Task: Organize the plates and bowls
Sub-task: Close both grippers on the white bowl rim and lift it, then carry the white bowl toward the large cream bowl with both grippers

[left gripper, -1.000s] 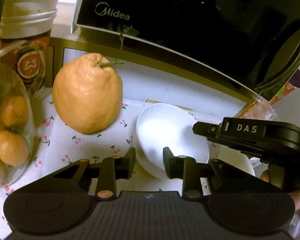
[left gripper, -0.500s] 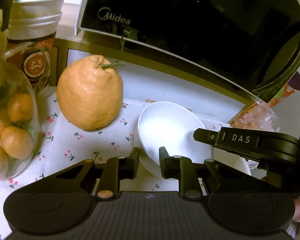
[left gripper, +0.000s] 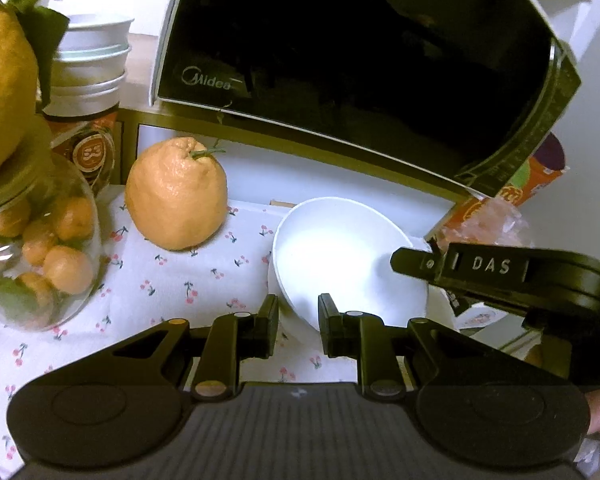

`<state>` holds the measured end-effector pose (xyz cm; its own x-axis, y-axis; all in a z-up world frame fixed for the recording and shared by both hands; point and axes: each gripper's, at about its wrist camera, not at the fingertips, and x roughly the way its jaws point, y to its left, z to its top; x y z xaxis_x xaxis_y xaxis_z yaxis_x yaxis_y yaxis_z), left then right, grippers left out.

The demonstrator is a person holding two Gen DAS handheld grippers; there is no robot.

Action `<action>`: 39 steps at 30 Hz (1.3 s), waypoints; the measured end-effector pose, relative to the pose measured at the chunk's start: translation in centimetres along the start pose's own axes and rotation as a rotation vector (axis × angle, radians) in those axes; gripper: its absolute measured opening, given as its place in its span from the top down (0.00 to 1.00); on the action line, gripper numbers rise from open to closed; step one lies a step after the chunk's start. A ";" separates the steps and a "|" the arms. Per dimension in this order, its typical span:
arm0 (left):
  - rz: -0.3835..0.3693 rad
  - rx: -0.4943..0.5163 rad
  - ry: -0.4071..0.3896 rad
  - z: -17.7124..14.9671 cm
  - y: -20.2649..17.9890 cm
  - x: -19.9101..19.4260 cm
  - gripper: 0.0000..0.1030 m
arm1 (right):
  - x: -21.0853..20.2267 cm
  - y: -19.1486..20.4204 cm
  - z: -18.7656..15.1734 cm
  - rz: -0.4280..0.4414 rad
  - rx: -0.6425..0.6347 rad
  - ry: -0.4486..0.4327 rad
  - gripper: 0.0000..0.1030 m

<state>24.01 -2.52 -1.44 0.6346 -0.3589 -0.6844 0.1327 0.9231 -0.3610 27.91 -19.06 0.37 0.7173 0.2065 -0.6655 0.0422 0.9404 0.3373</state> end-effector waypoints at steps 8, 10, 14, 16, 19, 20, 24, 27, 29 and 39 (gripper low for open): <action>-0.014 0.004 0.011 -1.5 -1.3 -3.0 0.81 | -4.5 0.6 -1.0 0.006 0.007 -0.022 0.86; -0.017 0.004 0.016 -2.1 -1.5 -3.7 0.81 | -5.6 0.6 -1.5 0.007 0.010 -0.024 0.86; -0.031 -0.004 0.027 -3.3 -1.7 -5.1 0.81 | -7.6 0.5 -2.8 0.017 0.024 -0.024 0.86; -0.038 -0.002 0.037 -4.2 -1.9 -5.9 0.81 | -8.6 0.4 -3.6 0.021 0.025 -0.021 0.86; -0.044 0.003 0.048 -5.3 -2.2 -6.9 0.81 | -9.9 0.1 -4.7 0.021 0.028 -0.019 0.86; -0.044 0.007 0.052 -5.6 -2.4 -7.1 0.81 | -10.2 0.1 -5.1 0.019 0.027 -0.017 0.86; -0.053 0.025 0.065 -7.0 -2.9 -8.2 0.81 | -11.7 -0.3 -6.8 0.009 0.029 -0.014 0.86; -0.066 0.037 0.078 -8.2 -3.1 -8.8 0.81 | -12.7 -0.9 -8.0 0.014 0.044 -0.011 0.86; -0.072 0.047 0.088 -8.9 -3.2 -9.1 0.81 | -13.2 -1.3 -8.8 0.021 0.055 -0.009 0.86; -0.112 0.081 0.110 -12.0 -3.4 -10.4 0.81 | -14.7 -2.7 -12.3 0.007 0.085 0.013 0.86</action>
<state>7.85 -3.62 -0.68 0.5260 -0.4687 -0.7097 0.2611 0.8831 -0.3897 8.69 -21.28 1.03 0.7087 0.2172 -0.6713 0.0965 0.9127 0.3972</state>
